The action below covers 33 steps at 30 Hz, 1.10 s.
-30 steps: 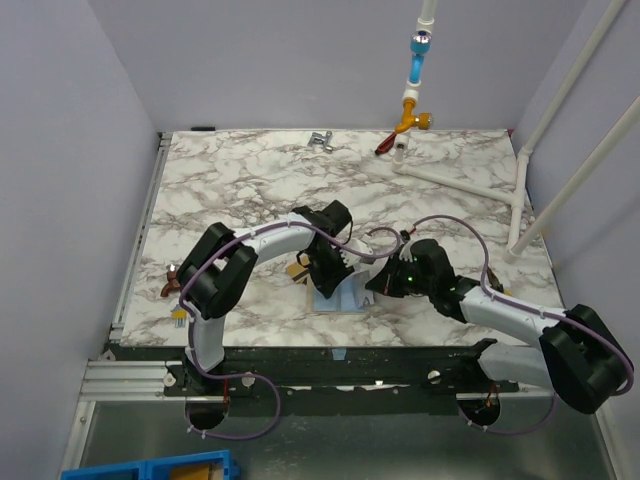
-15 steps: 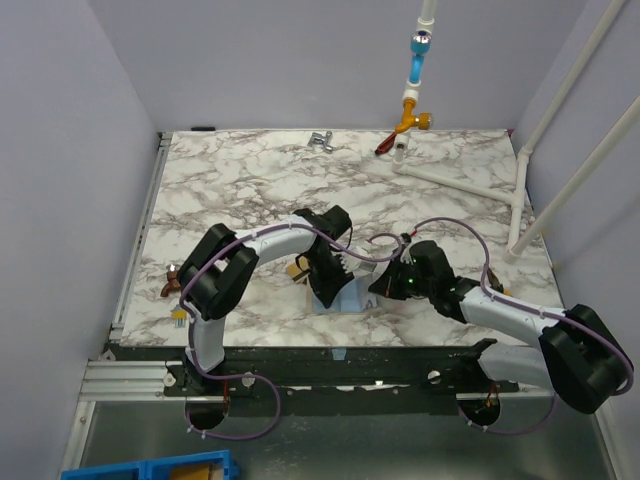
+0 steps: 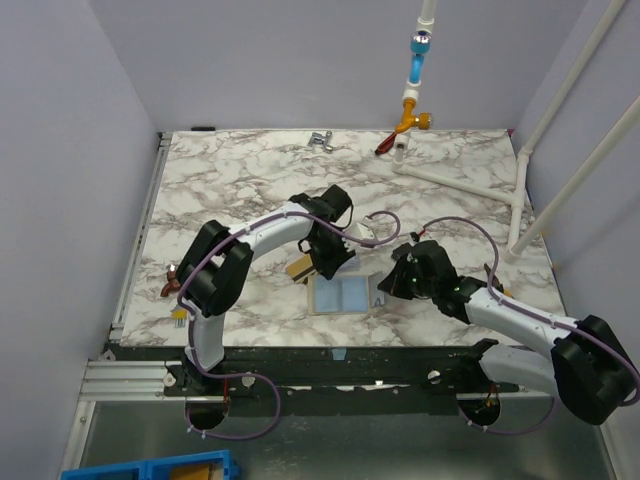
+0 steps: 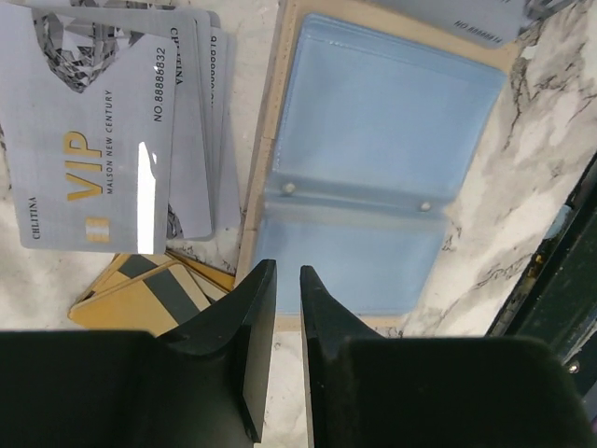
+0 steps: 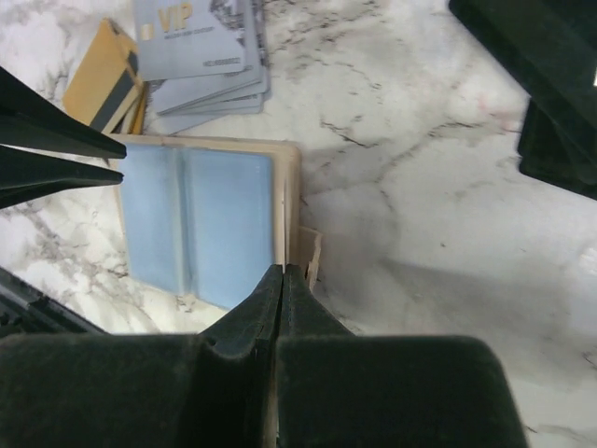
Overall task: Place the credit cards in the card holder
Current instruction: Insert the credit card into the card holder.
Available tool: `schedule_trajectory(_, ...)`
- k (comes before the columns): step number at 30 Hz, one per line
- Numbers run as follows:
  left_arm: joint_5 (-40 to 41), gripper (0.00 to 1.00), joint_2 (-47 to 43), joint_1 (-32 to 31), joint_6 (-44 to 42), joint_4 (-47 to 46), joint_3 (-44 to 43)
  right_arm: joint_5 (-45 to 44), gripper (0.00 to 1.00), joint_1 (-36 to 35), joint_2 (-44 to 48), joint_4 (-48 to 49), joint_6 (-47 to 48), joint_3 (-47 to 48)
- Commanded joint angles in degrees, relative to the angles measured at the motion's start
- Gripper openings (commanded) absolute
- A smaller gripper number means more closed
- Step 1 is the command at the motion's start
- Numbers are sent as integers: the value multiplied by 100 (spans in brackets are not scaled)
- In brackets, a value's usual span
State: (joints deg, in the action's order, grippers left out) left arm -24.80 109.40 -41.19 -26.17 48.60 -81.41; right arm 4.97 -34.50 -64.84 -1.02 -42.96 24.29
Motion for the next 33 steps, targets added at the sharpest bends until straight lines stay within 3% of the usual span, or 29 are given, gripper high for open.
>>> schedule_trajectory(1, 151, 19, 362, 48, -150, 46, -127, -677, 1, -13, 216, -602, -162, -166)
schedule_trajectory(13, -615, 19, 437, -144, -164, 177, 291, -963, 1, -13, 449, -1020, -173, -8)
schedule_trajectory(21, -605, 19, 275, -311, -91, 164, 515, -671, 1, -13, 792, -1190, -15, 433)
schedule_trajectory(25, -579, 19, -67, -229, -16, 270, 360, -64, 1, -11, 699, -864, 104, 592)
schedule_trajectory(30, -576, 22, -482, 91, -4, 651, -176, 768, 1, -83, -83, -31, 154, 654)
schedule_trajectory(33, -422, 22, -809, 197, -229, 676, 50, 1026, 1, -158, -529, 485, 131, 635)
